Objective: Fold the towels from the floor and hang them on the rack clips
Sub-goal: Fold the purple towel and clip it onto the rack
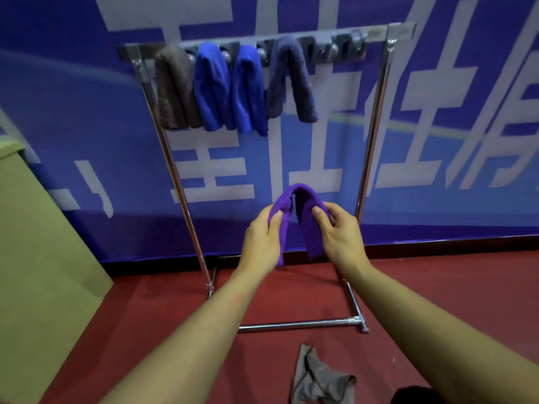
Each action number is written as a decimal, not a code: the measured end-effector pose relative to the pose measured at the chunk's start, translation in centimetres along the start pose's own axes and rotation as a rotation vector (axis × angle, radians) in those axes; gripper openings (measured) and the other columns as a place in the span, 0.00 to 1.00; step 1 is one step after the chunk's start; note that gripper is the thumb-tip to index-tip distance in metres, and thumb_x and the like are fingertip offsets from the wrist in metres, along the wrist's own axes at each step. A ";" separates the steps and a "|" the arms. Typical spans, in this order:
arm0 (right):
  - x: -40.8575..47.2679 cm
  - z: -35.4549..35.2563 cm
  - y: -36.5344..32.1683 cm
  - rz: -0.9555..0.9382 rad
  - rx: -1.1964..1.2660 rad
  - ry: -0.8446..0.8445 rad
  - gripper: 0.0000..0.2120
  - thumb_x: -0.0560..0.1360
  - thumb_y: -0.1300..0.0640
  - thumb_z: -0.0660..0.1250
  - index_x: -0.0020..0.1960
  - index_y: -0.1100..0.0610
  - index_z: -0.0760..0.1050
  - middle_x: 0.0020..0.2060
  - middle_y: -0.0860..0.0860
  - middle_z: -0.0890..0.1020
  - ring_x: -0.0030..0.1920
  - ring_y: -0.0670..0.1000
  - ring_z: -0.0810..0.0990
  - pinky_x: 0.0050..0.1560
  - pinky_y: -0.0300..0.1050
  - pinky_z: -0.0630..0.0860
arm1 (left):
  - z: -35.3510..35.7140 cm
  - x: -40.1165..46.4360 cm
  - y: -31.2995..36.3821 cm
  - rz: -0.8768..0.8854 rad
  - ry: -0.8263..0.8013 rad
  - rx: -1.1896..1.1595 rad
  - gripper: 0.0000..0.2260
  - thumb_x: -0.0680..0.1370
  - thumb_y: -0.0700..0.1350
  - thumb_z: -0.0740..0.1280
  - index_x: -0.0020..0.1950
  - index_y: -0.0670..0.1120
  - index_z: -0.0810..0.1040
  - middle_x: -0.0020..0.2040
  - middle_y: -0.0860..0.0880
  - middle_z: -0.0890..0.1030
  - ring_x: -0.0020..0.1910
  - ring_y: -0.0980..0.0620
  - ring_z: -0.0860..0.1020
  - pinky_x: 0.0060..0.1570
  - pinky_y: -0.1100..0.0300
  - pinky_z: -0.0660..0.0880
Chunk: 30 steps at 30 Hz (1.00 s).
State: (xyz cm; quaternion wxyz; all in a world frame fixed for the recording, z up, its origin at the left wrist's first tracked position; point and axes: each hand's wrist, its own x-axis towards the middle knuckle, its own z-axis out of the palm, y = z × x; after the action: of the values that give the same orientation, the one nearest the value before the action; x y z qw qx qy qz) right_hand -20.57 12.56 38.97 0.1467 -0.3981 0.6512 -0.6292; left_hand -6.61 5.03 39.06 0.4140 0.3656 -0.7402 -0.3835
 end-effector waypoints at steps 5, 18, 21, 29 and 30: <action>3.9 -3.2 -5.5 -0.126 -0.052 0.113 0.11 0.83 0.50 0.63 0.55 0.54 0.81 0.43 0.48 0.85 0.41 0.43 0.80 0.41 0.37 0.74 | 1.3 2.9 6.8 0.047 0.039 -0.057 0.14 0.86 0.51 0.57 0.64 0.49 0.78 0.55 0.50 0.84 0.54 0.50 0.81 0.52 0.56 0.75; 16.1 -6.8 -15.4 -0.318 0.008 0.280 0.12 0.84 0.52 0.60 0.63 0.53 0.78 0.50 0.47 0.83 0.50 0.46 0.81 0.52 0.48 0.81 | 4.2 15.1 19.6 0.208 0.214 -0.085 0.14 0.86 0.51 0.55 0.64 0.48 0.76 0.49 0.51 0.82 0.43 0.57 0.79 0.38 0.63 0.73; 18.9 -6.6 -16.3 -0.321 0.007 0.304 0.12 0.84 0.52 0.60 0.62 0.53 0.78 0.49 0.47 0.83 0.50 0.47 0.82 0.52 0.50 0.81 | 3.9 17.8 20.4 0.211 0.244 -0.070 0.14 0.86 0.51 0.55 0.64 0.48 0.76 0.50 0.51 0.81 0.45 0.53 0.78 0.37 0.63 0.70; 24.2 -5.6 -16.1 -0.360 -0.024 0.279 0.12 0.83 0.56 0.60 0.63 0.53 0.78 0.48 0.44 0.81 0.52 0.47 0.80 0.48 0.35 0.77 | 4.6 22.4 21.4 0.213 0.340 -0.087 0.16 0.86 0.50 0.54 0.70 0.49 0.74 0.56 0.50 0.81 0.48 0.54 0.79 0.40 0.69 0.73; 24.5 -5.2 -15.5 -0.354 -0.039 0.269 0.12 0.83 0.56 0.60 0.63 0.53 0.78 0.47 0.45 0.81 0.51 0.48 0.81 0.49 0.39 0.78 | 4.9 22.8 20.8 0.214 0.349 -0.078 0.16 0.86 0.50 0.55 0.70 0.50 0.74 0.58 0.48 0.82 0.52 0.51 0.79 0.47 0.63 0.74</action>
State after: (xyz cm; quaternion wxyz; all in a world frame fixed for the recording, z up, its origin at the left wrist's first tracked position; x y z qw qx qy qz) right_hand -34.66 0.73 61.97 -0.0619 -0.4216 0.5970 -0.6797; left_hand -24.48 -4.12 62.98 0.5881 0.3294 -0.6765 -0.2965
